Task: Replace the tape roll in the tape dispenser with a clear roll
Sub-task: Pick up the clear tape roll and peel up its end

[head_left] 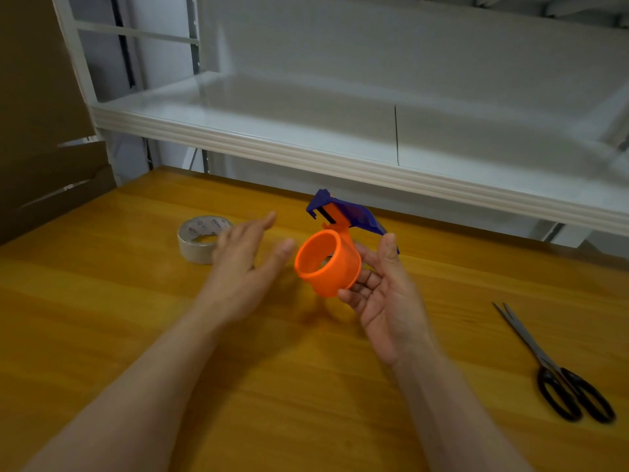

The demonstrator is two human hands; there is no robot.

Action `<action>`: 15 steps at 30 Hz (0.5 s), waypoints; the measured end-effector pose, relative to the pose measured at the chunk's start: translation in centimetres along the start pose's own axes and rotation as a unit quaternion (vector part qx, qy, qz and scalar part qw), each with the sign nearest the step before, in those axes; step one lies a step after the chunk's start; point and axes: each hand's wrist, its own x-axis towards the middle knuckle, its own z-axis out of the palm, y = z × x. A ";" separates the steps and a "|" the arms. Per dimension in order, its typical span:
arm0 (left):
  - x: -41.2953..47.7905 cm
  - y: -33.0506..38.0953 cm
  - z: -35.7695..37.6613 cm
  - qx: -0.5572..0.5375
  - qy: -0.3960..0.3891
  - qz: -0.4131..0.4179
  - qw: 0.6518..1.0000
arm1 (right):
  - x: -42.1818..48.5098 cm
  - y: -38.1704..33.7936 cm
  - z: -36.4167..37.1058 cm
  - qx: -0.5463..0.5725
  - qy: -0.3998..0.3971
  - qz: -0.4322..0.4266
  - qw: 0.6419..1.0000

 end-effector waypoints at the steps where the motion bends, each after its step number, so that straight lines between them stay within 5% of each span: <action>1: -0.7 0.7 0.5 -0.025 -0.043 0.005 0.999 | 0.0 0.1 0.0 -0.006 -0.001 -0.002 1.000; 5: -2.0 1.8 2.0 -0.033 -0.109 0.014 0.993 | -0.2 0.4 0.5 -0.022 -0.027 -0.012 0.999; 15: -1.6 1.3 0.9 -0.006 -0.029 -0.019 0.999 | 0.0 1.8 0.9 -0.106 -0.027 0.036 0.993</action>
